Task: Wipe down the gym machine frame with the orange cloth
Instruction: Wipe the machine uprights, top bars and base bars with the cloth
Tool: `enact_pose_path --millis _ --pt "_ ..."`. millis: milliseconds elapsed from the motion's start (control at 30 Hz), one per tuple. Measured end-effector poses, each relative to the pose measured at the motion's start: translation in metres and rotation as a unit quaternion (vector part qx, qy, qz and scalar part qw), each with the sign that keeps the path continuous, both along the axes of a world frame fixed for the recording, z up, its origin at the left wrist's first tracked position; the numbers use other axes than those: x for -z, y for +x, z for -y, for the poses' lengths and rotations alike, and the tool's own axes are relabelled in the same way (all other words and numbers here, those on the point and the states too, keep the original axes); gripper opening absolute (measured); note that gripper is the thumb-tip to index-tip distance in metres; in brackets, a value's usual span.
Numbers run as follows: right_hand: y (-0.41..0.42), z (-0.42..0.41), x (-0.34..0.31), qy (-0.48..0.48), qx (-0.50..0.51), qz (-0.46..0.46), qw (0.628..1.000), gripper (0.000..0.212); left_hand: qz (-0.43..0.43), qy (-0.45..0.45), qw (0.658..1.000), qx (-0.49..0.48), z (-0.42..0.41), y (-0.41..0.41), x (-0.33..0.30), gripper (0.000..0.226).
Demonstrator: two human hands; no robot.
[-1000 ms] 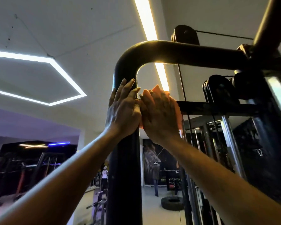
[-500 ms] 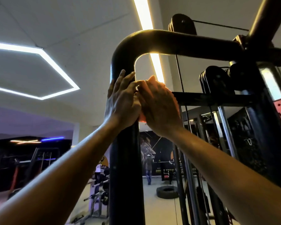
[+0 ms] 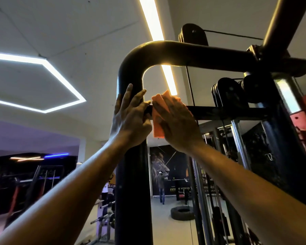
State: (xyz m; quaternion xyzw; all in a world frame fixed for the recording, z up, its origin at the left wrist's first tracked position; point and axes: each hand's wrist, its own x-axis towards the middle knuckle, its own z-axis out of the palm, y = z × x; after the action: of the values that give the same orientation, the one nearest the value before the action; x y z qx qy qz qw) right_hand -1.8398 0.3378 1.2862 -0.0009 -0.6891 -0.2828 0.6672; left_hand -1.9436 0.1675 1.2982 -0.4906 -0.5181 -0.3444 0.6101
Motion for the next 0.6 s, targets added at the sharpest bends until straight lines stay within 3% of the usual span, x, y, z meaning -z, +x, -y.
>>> enact_pose_path --millis 167,367,500,600 --pt "0.054 -0.053 0.003 -0.030 -0.014 -0.010 0.999 0.055 -0.029 0.006 0.998 -0.047 -0.006 -0.008 -0.003 0.048" --pt "0.099 -0.062 -0.016 -0.104 -0.052 -0.060 0.991 0.058 -0.120 -0.097 0.970 -0.188 -0.012 0.010 -0.005 0.055" --pt "0.083 -0.054 -0.025 -0.117 -0.082 -0.104 0.984 0.062 -0.025 -0.161 0.971 -0.174 -0.030 0.042 -0.006 0.058" --pt "0.052 -0.066 -0.005 -0.095 -0.061 -0.082 0.990 0.060 0.039 -0.191 0.969 -0.155 -0.042 0.052 -0.007 0.075"
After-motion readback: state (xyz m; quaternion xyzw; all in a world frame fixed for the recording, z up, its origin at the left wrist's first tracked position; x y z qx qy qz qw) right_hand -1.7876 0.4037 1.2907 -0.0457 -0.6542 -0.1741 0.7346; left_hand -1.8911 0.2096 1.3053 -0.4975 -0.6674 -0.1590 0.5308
